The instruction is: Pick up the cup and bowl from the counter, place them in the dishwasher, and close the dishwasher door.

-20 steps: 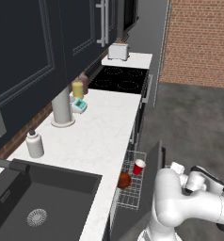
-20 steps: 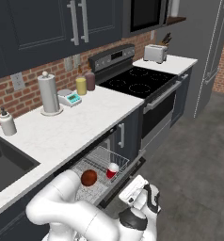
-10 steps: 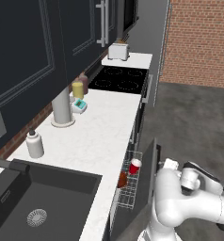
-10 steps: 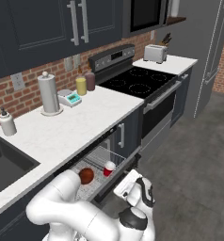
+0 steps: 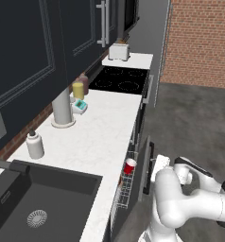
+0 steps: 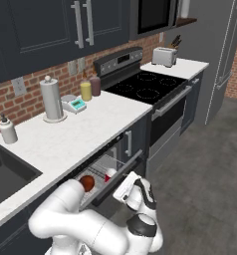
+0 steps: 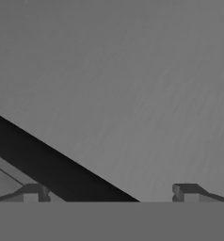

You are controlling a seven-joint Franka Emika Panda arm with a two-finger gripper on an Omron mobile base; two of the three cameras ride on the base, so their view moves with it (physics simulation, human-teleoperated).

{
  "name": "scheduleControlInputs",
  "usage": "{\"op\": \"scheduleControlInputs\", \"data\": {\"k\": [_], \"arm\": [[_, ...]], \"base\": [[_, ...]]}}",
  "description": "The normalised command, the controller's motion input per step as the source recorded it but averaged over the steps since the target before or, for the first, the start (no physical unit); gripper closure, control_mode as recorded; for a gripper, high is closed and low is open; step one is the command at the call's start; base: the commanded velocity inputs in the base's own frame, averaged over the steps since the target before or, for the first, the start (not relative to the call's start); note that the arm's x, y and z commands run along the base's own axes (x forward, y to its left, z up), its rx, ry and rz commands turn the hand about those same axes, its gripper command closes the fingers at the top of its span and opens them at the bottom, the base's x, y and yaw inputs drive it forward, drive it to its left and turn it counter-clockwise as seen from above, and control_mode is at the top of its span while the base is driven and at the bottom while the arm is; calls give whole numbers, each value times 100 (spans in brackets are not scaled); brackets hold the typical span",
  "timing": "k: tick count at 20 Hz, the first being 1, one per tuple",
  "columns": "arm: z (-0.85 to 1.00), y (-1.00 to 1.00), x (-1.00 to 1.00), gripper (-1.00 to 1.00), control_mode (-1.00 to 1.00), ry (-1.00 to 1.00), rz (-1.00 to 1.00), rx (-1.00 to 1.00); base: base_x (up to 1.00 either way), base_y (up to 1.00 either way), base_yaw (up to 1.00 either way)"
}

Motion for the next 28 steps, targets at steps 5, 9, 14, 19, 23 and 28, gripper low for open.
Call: {"op": "scheduleControlInputs", "data": {"k": [5, 9, 14, 19, 23, 28], "arm": [[-100, 100, 0, -100, -100, -17, 20, 28], [-100, 100, 0, -100, -100, -16, 17, 29], [-100, 100, 0, -100, -100, -9, 16, 29], [-100, 100, 12, -100, -100, -2, 15, 28], [-100, 100, 18, -100, -100, 0, 14, 28], [-100, 100, 19, -100, -100, 0, 13, 29]], "base": [[0, 0, 0], [0, 0, 0], [0, 0, 0], [0, 0, 0], [0, 0, 0], [0, 0, 0]]}}
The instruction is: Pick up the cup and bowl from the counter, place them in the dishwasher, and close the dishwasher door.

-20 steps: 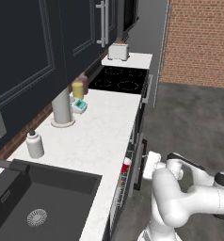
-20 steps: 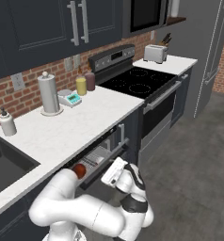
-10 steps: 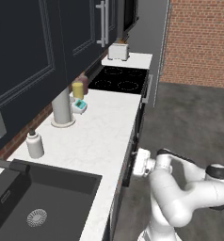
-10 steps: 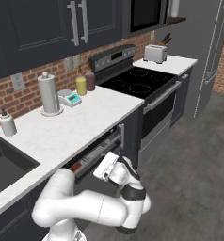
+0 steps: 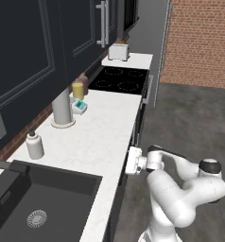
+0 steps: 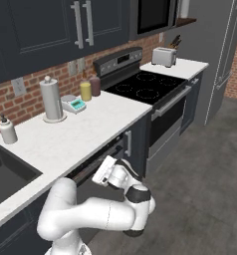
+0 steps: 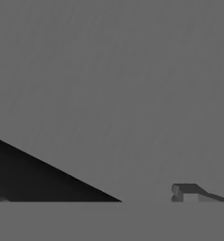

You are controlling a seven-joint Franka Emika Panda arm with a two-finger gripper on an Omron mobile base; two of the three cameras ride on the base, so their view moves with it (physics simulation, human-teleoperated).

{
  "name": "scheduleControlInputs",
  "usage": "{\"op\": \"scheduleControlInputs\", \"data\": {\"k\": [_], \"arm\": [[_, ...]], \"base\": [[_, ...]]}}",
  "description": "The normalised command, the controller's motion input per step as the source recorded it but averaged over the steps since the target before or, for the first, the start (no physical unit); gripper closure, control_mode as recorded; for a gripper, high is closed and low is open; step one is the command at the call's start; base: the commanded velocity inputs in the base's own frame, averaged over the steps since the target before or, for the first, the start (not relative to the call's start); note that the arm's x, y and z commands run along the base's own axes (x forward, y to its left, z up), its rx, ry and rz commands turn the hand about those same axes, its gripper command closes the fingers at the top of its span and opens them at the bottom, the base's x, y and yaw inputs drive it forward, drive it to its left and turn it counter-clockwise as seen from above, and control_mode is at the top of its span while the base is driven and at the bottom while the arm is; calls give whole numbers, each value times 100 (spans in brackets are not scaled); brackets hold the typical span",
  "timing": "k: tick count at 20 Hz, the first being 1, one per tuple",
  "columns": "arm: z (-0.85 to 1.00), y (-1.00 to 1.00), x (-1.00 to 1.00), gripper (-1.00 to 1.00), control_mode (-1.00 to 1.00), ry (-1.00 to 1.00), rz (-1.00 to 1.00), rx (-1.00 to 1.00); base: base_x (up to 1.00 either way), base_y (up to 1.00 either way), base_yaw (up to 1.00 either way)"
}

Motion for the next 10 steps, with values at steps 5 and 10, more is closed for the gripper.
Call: {"op": "scheduleControlInputs", "data": {"k": [5, 10], "arm": [[-100, 100, 17, -100, -100, 0, 13, 32], [-100, 100, 19, -100, -100, -1, 11, 34]], "base": [[0, 0, 0], [0, 0, 0]]}}
